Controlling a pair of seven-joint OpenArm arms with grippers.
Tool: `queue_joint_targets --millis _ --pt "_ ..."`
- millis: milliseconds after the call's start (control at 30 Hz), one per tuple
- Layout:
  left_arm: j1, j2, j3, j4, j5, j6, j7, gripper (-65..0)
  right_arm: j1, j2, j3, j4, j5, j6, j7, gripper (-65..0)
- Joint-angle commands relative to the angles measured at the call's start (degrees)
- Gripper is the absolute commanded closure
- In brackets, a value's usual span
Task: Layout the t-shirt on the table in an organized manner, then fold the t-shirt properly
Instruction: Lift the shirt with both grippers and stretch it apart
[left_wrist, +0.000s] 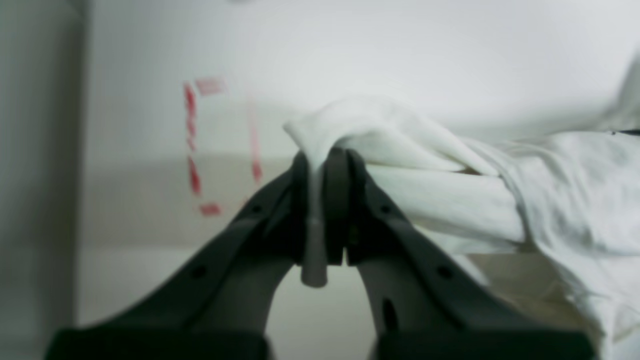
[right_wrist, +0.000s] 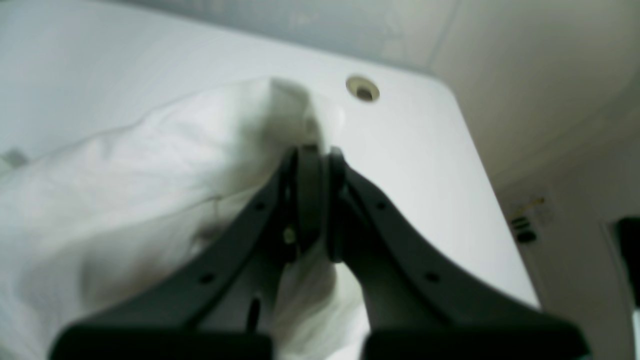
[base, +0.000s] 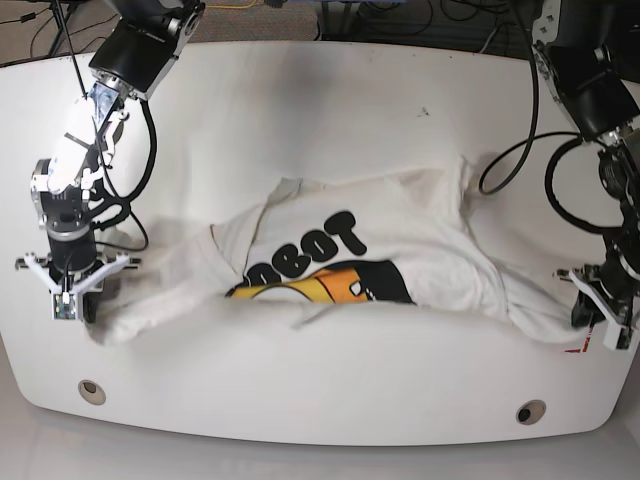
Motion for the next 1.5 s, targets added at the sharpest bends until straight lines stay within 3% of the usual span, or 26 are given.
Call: queue_joint_targets --millis 0,200,500,733,867,1000,1233,1467 --pt "-5.1 -1.0 -0.4 1.8 -0.3 0.3 -0.3 -0.7 3.9 2.8 -0.8 1.0 0.6 -0.6 1.1 -0.2" --pt "-14.0 -1.3 -0.4 1.7 -0.1 0.4 0.6 -0.6 12.0 4.4 -4.1 0.0 0.2 -0.6 0.7 -0.2" --pt "-27.2 -2.3 -0.4 1.7 -0.1 3.2 3.9 -0.8 27.8 10.2 -8.7 -6.8 0.3 -0.6 0.7 -0.2" --pt "-34.3 -3.0 -0.4 0.9 -0.1 3.2 4.8 -0.8 37.9 12.1 -9.0 -12.6 0.3 -0.6 0.3 -0.2" --pt "-36.2 -5.1 -0.4 0.9 -0.1 3.2 6.7 -0.8 41.4 13.5 -8.9 -15.2 0.7 -0.6 -2.0 -0.2" --pt "-35.3 -5.8 -0.5 0.9 -0.3 3.2 7.0 -0.8 40.3 13.7 -8.6 -15.5 0.7 -0.6 -2.6 -0.2" --pt "-26.5 -6.2 -2.1 3.1 -0.5 2.9 7.1 -0.8 29.4 13.4 -6.2 -13.0 0.7 -0.5 -2.6 -0.2" --pt "-15.6 -6.5 -7.0 4.3 -0.6 2.4 6.8 -0.8 15.8 8.3 1.1 -11.0 0.7 3.2 -2.5 -0.2"
